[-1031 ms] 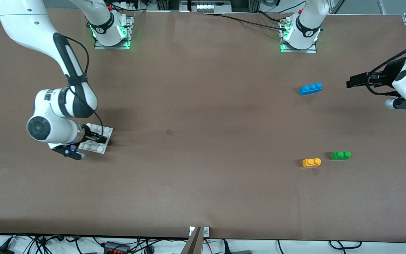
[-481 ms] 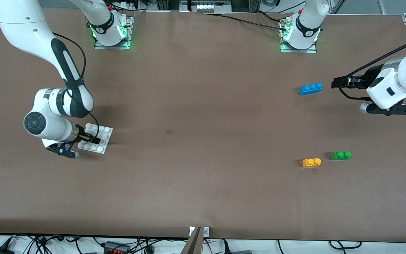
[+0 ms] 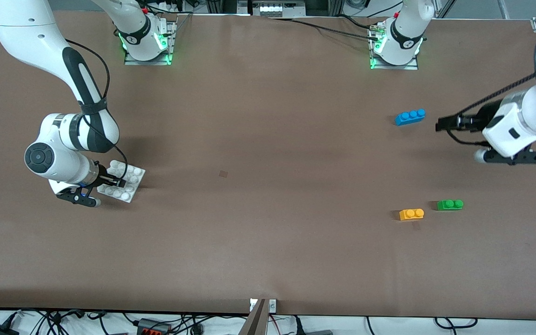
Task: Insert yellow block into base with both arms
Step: 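Grasp the base plate with the right gripper while the left gripper reaches the block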
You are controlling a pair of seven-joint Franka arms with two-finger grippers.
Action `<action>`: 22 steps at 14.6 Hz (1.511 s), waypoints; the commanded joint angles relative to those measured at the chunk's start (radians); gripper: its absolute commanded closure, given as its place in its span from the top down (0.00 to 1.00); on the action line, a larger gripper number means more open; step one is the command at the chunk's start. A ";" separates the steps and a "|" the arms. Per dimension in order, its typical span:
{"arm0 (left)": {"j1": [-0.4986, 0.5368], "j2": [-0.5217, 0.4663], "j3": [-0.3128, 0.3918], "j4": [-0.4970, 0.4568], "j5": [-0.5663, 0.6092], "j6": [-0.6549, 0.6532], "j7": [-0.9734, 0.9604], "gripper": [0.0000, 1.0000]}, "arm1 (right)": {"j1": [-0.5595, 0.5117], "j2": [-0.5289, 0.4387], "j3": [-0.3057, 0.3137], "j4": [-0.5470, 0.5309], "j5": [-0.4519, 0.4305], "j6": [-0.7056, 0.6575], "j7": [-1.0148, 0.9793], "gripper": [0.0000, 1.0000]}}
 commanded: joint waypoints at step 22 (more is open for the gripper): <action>0.086 0.174 -0.100 -0.433 0.043 0.845 0.016 1.00 | -0.011 0.003 -0.016 -0.053 -0.013 0.007 -0.024 0.57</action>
